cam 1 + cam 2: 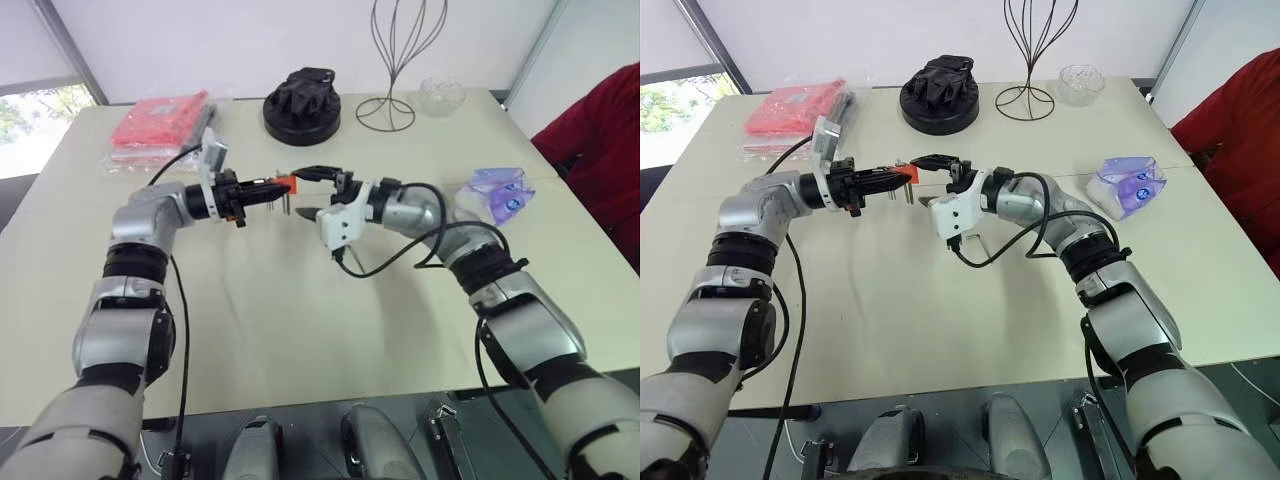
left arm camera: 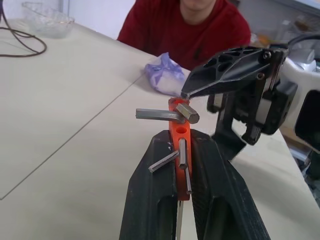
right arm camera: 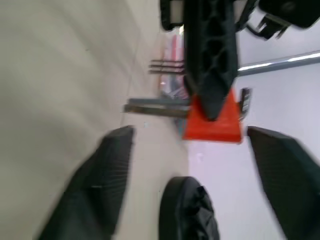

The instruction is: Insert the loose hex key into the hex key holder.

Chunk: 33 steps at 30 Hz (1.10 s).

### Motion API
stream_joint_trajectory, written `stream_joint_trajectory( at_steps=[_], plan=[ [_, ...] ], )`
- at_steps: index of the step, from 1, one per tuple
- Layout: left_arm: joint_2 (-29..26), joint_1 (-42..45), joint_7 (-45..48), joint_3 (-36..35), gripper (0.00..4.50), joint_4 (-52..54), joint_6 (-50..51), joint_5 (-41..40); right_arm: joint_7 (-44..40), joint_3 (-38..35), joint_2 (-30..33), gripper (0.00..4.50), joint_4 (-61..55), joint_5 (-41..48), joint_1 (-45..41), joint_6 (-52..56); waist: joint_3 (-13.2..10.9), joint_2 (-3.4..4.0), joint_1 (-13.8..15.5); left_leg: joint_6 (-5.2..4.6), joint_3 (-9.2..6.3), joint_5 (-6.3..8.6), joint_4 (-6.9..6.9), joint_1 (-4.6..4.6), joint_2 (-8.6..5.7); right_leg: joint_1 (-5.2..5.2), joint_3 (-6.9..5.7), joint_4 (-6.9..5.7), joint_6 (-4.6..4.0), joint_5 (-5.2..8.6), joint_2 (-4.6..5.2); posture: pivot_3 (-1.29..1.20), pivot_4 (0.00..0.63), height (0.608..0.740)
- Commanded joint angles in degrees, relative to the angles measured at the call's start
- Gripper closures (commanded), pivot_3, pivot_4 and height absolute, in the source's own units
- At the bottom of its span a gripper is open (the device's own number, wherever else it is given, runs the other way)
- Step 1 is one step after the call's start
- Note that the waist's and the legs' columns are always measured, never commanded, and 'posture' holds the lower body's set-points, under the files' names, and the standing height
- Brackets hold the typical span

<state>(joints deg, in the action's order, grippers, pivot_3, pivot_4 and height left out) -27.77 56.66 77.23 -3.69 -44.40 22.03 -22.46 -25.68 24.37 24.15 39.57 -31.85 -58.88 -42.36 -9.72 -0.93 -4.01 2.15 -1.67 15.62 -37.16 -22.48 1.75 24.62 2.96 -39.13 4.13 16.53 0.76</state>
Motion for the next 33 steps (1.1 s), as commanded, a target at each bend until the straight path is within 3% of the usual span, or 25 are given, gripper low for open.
stream_joint_trajectory(
  at_steps=[1, 3, 5, 7, 9, 11, 15, 20, 33],
  plan=[
    [-0.8, -1.0, -0.5, -1.3, 4.50, 3.8, -1.0, -0.4, 0.8, -1.2, 2.5, 0.04, -1.7, -0.4, 0.4, 1.6, 0.0, 0.00, 0.0, 0.00, 0.00, 0.00, 0.00, 0.00, 0.00, 0.00, 0.00, -0.01, 0.00, 0.00, 0.00, 0.00, 0.150, 0.740],
    [-0.8, -2.5, -2.0, -1.2, 4.50, 7.3, -2.2, -0.1, -0.6, -2.9, 4.3, 0.04, -2.4, 0.5, 1.8, 6.5, 0.0, 0.00, 0.1, 0.00, 0.00, 0.00, -0.01, 0.00, 0.00, 0.00, 0.00, 0.00, 0.00, 0.00, 0.01, 0.00, 0.150, 0.740],
    [-0.7, -4.2, -4.5, -1.8, 4.50, 13.3, -1.9, -0.8, -5.6, -7.4, 4.7, 0.04, -5.7, 6.8, 4.8, 17.9, 0.0, -0.01, 0.4, 0.00, -0.02, 0.00, -0.01, -0.03, 0.02, -0.01, 0.00, 0.01, 0.00, 0.00, 0.04, 0.00, 0.150, 0.740],
    [-1.5, -7.1, -5.4, -1.5, 4.50, 21.1, -0.6, -1.7, -14.5, -12.9, 4.5, 0.04, -14.4, 16.9, 9.2, 34.9, 0.0, -0.01, 0.6, 0.00, -0.03, 0.00, -0.03, -0.05, 0.05, -0.03, 0.00, 0.01, 0.00, 0.00, 0.05, 0.00, 0.150, 0.740],
    [-2.6, -11.5, -6.0, -1.2, 4.50, 30.5, 2.4, -3.4, -22.0, -18.2, 4.8, 0.04, -27.4, 27.0, 13.8, 59.6, 0.0, 0.01, 0.8, 0.00, -0.08, 0.00, -0.02, -0.06, 0.11, -0.03, 0.01, -0.03, 0.00, 0.00, 0.06, 0.00, 0.150, 0.740],
    [-3.4, -15.0, -7.2, -1.3, 4.50, 37.0, 5.4, -5.5, -25.5, -20.1, 6.1, 0.04, -37.1, 31.6, 16.8, 77.3, 0.0, 0.04, 0.8, -0.01, -0.17, 0.01, -0.02, -0.03, 0.22, -0.03, 0.05, -0.08, 0.00, 0.00, 0.13, 0.00, 0.150, 0.740],
    [-4.6, -21.1, -9.2, -1.1, 4.50, 45.5, 8.7, -7.7, -27.2, -19.3, 9.3, 0.04, -49.5, 36.9, 22.1, 97.8, 0.0, 0.05, 1.3, -0.40, -0.18, 0.23, -0.03, 0.06, 0.09, -0.05, 0.05, -0.04, 0.00, 0.00, 0.04, 0.00, 0.150, 0.740],
    [-4.8, -27.5, -11.4, 2.1, 4.50, 49.3, 5.5, -4.1, -22.1, -16.9, 6.6, 0.04, -51.1, 38.2, 23.7, 104.9, 0.0, 0.05, 1.5, -0.41, -0.13, 0.23, -0.11, 0.07, 0.04, -0.10, 0.06, -0.02, 0.00, 0.00, -0.03, 0.00, 0.150, 0.740],
    [-2.2, -34.6, -18.0, 3.7, 4.50, 53.5, 3.0, -3.5, -10.4, -13.2, -0.8, 0.04, -35.6, 36.1, 19.8, 99.3, 0.0, 0.02, 1.5, -0.41, -0.05, 0.23, -0.09, 0.05, 0.05, -0.10, 0.03, 0.01, 0.00, 0.00, -0.03, 0.00, 0.150, 0.740]
  ],
)
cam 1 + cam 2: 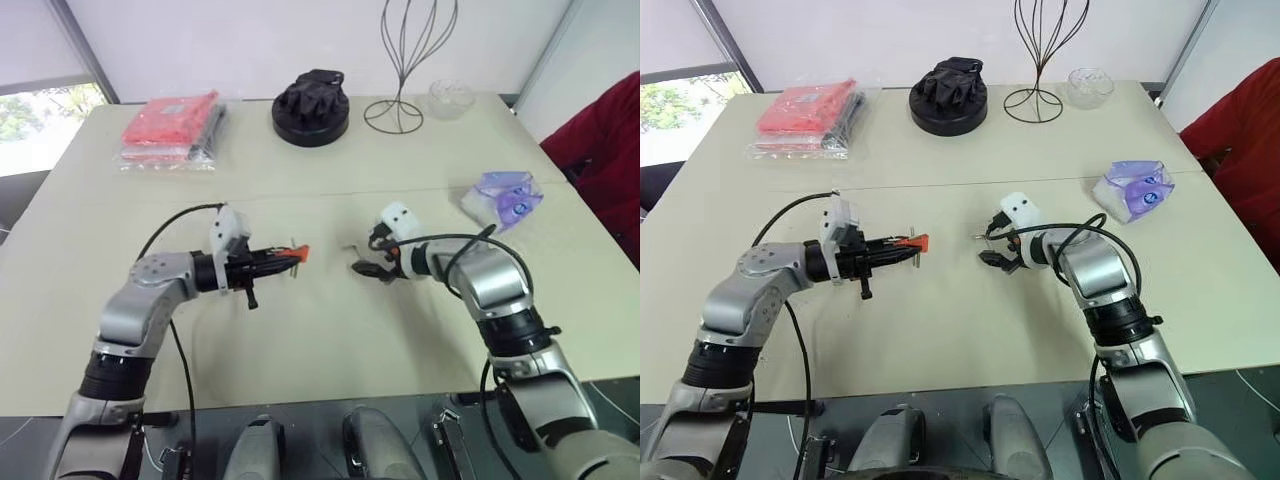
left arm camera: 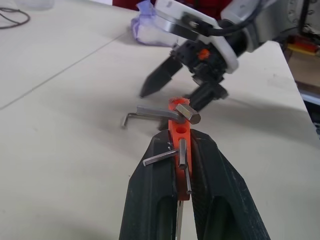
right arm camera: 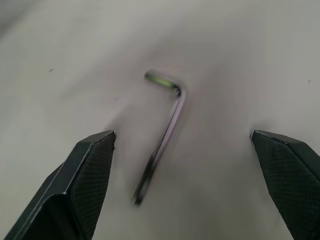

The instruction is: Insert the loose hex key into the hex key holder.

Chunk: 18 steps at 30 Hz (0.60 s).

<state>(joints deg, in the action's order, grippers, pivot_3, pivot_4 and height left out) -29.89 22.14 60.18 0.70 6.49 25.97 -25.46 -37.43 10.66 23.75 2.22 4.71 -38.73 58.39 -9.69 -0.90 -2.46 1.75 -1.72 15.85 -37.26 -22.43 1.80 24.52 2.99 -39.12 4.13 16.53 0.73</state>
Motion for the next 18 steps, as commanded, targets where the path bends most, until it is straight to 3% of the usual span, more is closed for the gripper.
stream_joint_trajectory(
  at_steps=[1, 3, 10, 15, 18],
  plan=[
    [-0.1, -0.3, -1.3, -0.7, 4.50, 3.0, -1.0, -0.7, 1.7, 1.3, -0.3, 0.28, 2.7, -1.0, -0.1, -2.4, 0.0, -0.02, 0.0, 0.00, 0.00, 0.00, -0.01, 0.00, 0.00, 0.00, 0.00, 0.00, 0.00, 0.00, 0.00, 0.00, 0.150, 0.740],
    [0.0, -0.8, -2.1, -0.9, 4.50, 3.6, -0.8, -1.0, 1.6, 3.3, 0.1, 0.84, 3.8, -1.9, 0.6, -3.9, 0.0, -0.04, -0.1, 0.00, 0.01, 0.00, -0.01, 0.02, 0.00, -0.02, 0.00, 0.00, 0.00, 0.00, 0.01, 0.00, 0.150, 0.740],
    [-0.5, -1.4, -3.2, -1.2, 4.50, 4.1, -0.6, -1.6, 1.0, 6.6, 0.1, 4.45, 4.1, -2.7, 2.3, -5.3, 0.1, -0.12, -0.1, -0.02, 0.00, 0.01, -0.01, 0.08, 0.01, -0.09, 0.00, 0.01, 0.00, 0.00, -0.03, 0.00, 0.150, 0.740],
    [-1.0, -0.6, -3.0, -1.1, 4.50, 2.9, -0.9, -1.5, 2.4, 6.3, 0.2, 4.49, 5.4, -3.9, 2.3, -8.6, 0.2, -0.15, -0.1, -0.02, -0.01, 0.01, -0.01, 0.11, 0.01, -0.12, -0.01, 0.01, 0.00, 0.00, -0.04, 0.00, 0.150, 0.740],
    [-1.8, 0.9, -1.9, -1.3, 4.50, 0.9, -1.2, -1.4, 5.8, -0.5, -1.9, 4.49, 7.6, -2.1, -1.1, -15.5, 0.2, -0.15, -0.1, -0.02, -0.01, 0.01, -0.01, 0.13, 0.01, -0.12, -0.01, 0.01, 0.00, 0.00, -0.05, 0.00, 0.150, 0.740]
  ],
)
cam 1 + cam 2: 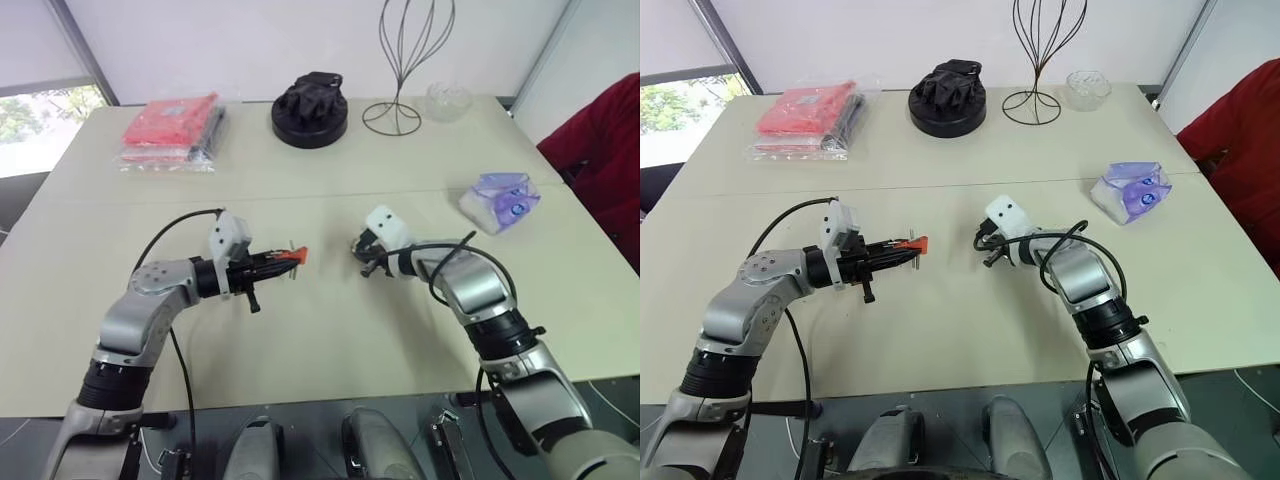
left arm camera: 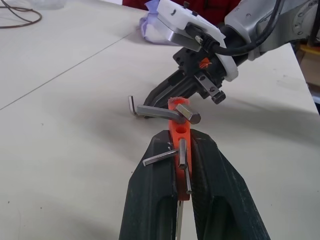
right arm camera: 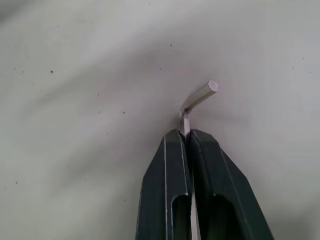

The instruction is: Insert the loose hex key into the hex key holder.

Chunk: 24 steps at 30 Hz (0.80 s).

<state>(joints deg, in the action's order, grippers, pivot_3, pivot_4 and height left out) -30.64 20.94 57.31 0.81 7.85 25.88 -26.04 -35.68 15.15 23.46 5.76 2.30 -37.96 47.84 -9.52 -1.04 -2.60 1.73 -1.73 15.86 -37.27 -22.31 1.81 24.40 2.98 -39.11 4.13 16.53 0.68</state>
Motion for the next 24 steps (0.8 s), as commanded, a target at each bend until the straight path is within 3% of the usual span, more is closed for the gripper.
stream_joint_trajectory(
  at_steps=[1, 3, 7, 9, 14, 24],
  plan=[
    [-1.5, 3.1, 1.5, -1.5, 4.50, -1.6, -1.2, -0.8, 5.2, -8.6, -2.8, 4.49, 4.6, 2.2, -3.6, -8.1, 0.0, 0.01, 0.1, 0.00, 0.00, 0.00, -0.01, 0.00, 0.00, 0.00, 0.00, 0.00, 0.00, 0.00, 0.00, 0.00, 0.150, 0.740],
    [-2.0, 5.8, 2.9, -1.7, 4.50, -4.5, -1.1, -1.1, 5.6, -15.7, -5.1, 4.49, 4.1, 7.4, -7.0, -14.0, -0.1, 0.05, 0.1, 0.00, 0.00, 0.00, -0.02, -0.06, -0.02, 0.03, 0.00, 0.00, 0.00, 0.00, 0.00, 0.00, 0.150, 0.740],
    [-1.2, 12.4, 5.5, -2.9, 4.50, -10.2, 2.2, -5.1, 5.2, -34.1, -12.5, 4.49, -3.1, 33.5, -13.2, -1.4, -0.2, 0.10, 0.1, 0.01, -0.01, -0.01, 0.04, -0.21, 0.02, 0.16, -0.03, 0.01, 0.00, 0.00, 0.01, 0.00, 0.150, 0.740],
    [-0.4, 16.3, 7.0, -3.0, 4.50, -13.8, 3.8, -6.5, 6.4, -38.3, -14.4, 4.49, -6.6, 41.8, -14.6, 2.1, -0.2, 0.10, 0.3, -0.03, -0.07, 0.02, 0.08, -0.20, 0.05, 0.16, -0.09, 0.01, 0.00, 0.00, 0.01, 0.00, 0.150, 0.740],
    [4.6, 26.7, 8.9, -3.4, 4.50, -24.7, 5.4, -8.6, 10.0, -37.3, -18.5, 4.49, -14.4, 51.5, -12.7, 5.2, -0.1, 0.09, 0.4, -0.04, -0.06, 0.02, 0.03, -0.21, -0.03, 0.10, -0.12, 0.06, 0.00, 0.00, 0.12, 0.00, 0.150, 0.740],
    [8.1, 32.1, 13.6, -1.8, 4.50, -30.6, 3.1, -6.2, 12.3, -31.1, -19.4, 4.49, -18.8, 52.5, -7.3, 2.0, -0.1, 0.11, -0.1, -0.05, -0.05, 0.02, 0.09, -0.19, 0.00, 0.18, -0.07, 0.02, 0.00, 0.00, -0.02, 0.00, 0.150, 0.740]
  ],
)
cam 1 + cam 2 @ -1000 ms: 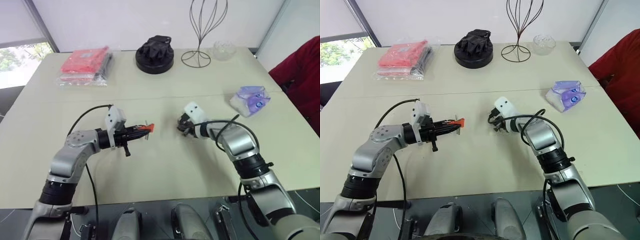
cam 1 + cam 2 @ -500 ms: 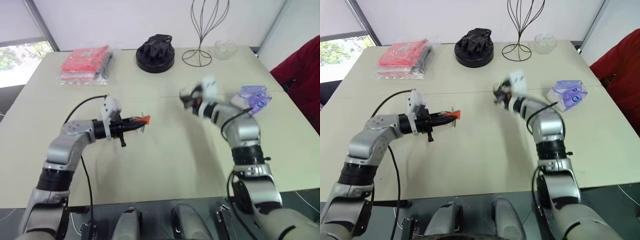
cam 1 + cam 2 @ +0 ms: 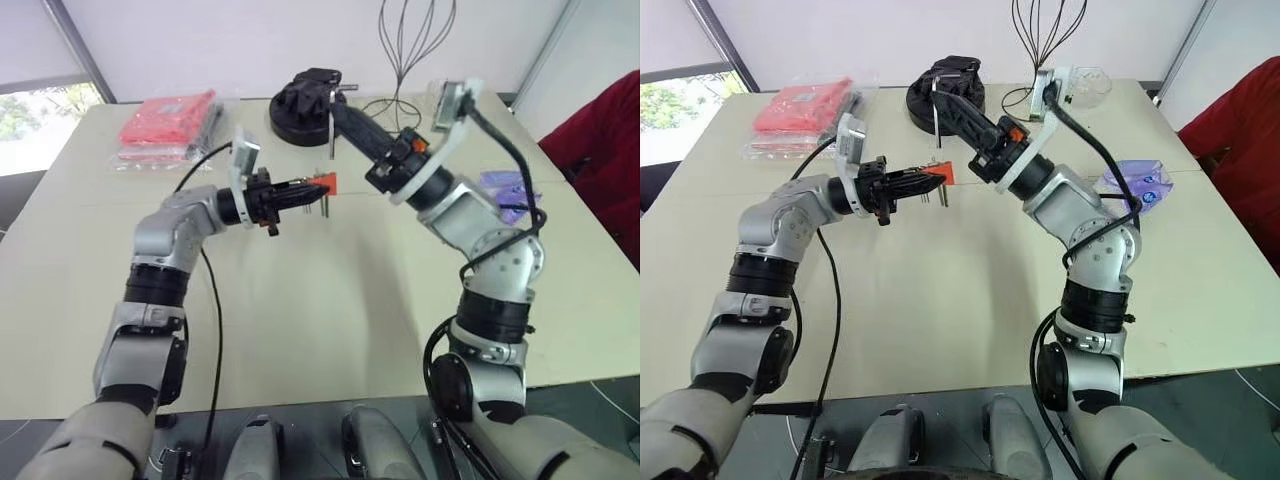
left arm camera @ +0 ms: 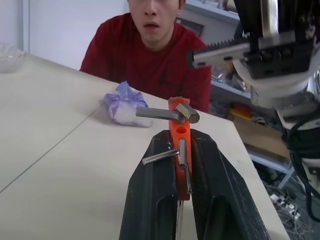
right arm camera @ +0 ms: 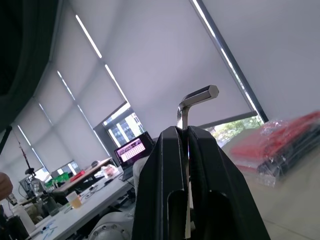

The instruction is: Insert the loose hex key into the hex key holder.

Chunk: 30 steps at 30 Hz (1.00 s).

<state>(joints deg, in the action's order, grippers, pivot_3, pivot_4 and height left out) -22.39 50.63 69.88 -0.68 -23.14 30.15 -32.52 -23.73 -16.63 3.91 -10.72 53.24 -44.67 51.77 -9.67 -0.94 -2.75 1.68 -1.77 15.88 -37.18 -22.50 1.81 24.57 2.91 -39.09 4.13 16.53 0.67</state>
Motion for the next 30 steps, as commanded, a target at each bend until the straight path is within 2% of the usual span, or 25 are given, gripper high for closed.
stream_joint_trajectory(
  at_steps=[1, 18, 30],
  plan=[
    [0.0, 2.5, 1.2, -0.4, 4.50, 0.4, -1.2, 0.3, 0.5, 0.9, 0.3, 4.49, -2.3, 1.5, -0.4, -2.2, 0.0, 0.00, 0.2, 0.00, 0.00, 0.00, -0.01, 0.00, 0.00, 0.00, 0.00, 0.00, 0.00, 0.00, 0.01, 0.00, 0.150, 0.740],
    [-1.1, 0.8, 1.7, -2.0, 4.50, 7.2, 3.8, -2.2, -0.8, 2.5, 3.1, 4.49, 3.7, 0.0, 1.4, -7.7, 0.0, 0.00, 0.2, 0.00, 0.00, 0.00, -0.01, -0.01, -0.01, 0.00, 0.01, 0.02, 0.00, 0.00, 0.02, 0.00, 0.150, 0.740],
    [-0.4, 1.2, -0.3, -2.4, 4.50, 5.7, 1.3, -0.8, -2.0, 4.1, 4.0, 4.49, 3.6, 0.6, 2.8, -8.2, 0.0, 0.00, 0.3, 0.00, 0.00, 0.00, -0.01, -0.02, -0.01, 0.00, 0.01, 0.02, 0.00, 0.00, 0.03, 0.00, 0.150, 0.740]
  ],
)
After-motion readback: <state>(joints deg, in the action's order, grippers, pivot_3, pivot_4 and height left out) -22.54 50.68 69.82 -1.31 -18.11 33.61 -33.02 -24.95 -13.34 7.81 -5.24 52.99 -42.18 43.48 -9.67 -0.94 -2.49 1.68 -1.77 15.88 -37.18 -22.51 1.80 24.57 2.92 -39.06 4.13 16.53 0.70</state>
